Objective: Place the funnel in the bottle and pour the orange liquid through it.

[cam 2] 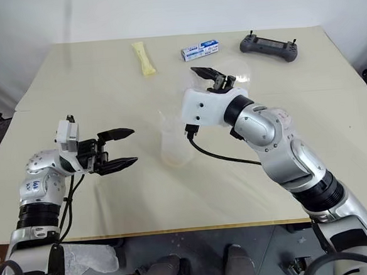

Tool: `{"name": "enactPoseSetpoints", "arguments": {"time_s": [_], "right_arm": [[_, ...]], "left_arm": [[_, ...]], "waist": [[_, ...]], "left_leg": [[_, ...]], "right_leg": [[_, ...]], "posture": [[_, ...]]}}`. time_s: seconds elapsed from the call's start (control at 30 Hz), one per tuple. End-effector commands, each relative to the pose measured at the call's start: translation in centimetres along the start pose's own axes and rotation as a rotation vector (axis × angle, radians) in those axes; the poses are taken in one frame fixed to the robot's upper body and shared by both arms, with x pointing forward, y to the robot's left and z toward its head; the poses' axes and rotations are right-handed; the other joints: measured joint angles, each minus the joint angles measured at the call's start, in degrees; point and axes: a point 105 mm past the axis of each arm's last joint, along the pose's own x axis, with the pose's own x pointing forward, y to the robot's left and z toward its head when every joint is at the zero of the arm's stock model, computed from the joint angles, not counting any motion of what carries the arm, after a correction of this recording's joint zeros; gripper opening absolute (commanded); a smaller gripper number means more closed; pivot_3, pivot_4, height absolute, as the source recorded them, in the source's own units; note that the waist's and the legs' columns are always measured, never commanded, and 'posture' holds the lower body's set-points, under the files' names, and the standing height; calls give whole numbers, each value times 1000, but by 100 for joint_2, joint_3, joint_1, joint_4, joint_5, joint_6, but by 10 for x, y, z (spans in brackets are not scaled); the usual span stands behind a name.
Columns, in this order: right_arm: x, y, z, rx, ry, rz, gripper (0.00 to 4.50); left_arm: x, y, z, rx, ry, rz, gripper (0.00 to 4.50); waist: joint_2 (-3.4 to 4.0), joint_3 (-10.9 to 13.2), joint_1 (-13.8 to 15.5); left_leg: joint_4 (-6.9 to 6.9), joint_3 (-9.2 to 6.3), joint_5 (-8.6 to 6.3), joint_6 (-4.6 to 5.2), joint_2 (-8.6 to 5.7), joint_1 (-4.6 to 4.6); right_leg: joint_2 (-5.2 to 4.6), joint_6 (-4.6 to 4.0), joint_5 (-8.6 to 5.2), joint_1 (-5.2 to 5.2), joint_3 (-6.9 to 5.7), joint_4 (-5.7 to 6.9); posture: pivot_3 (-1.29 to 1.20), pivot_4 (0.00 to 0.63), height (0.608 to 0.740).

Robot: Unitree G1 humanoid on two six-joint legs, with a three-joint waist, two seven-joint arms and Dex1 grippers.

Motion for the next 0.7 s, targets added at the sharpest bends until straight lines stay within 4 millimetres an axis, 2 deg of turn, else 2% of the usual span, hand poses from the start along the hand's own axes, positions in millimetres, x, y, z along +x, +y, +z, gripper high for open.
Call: {"name": "enactPoseSetpoints", "arguments": {"time_s": [0.03, 0.7], "right_arm": [[1, -14, 9, -148, -29, -36, 2460], [13, -10, 6, -440, -84, -2, 2460]], "left_arm": [[4, 1, 9, 47, -11, -16, 4500], [8, 3, 10, 48, -21, -8, 4500]], "waist": [[0, 0, -1], [-1, 0, -10]], "left_leg": [[0, 0, 0, 0, 0, 0], [-1, 0, 0, -1, 1, -1]], "right_leg": [[0, 0, 0, 0, 0, 0], [0, 0, 0, -1, 0, 1]], "posture": [[0, 150, 740], [0, 150, 740]]}}
